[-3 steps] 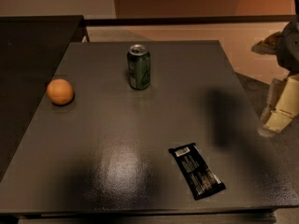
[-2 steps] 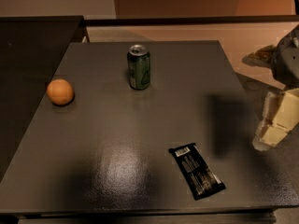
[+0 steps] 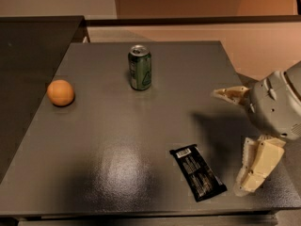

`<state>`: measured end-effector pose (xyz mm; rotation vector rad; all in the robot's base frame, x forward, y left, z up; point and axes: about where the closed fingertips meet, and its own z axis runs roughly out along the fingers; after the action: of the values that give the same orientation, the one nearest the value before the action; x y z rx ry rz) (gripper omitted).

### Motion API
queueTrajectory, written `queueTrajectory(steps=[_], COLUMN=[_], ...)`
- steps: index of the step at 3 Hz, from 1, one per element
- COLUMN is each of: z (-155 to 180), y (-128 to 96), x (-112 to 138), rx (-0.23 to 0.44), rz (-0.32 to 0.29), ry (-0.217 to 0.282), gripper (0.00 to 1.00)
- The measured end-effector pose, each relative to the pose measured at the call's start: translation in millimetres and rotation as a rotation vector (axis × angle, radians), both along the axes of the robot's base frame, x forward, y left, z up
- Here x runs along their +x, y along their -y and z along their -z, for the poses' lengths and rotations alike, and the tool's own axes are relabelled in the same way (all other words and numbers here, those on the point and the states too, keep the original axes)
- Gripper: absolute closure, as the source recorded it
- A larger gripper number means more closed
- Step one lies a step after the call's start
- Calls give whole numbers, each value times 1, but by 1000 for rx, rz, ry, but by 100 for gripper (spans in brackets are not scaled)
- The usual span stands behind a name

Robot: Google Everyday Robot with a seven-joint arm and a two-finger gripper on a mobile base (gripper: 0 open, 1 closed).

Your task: Move rxbar chocolate near green can

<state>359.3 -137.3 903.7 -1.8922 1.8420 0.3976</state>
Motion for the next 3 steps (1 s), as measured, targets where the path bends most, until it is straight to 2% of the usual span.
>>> queueTrajectory(steps=[2,3], z=[37,53], y=[-31,-38], x=[-16,-18], rx=[50,61], rz=[-85,-109], ry=[5,6], gripper=[0,0])
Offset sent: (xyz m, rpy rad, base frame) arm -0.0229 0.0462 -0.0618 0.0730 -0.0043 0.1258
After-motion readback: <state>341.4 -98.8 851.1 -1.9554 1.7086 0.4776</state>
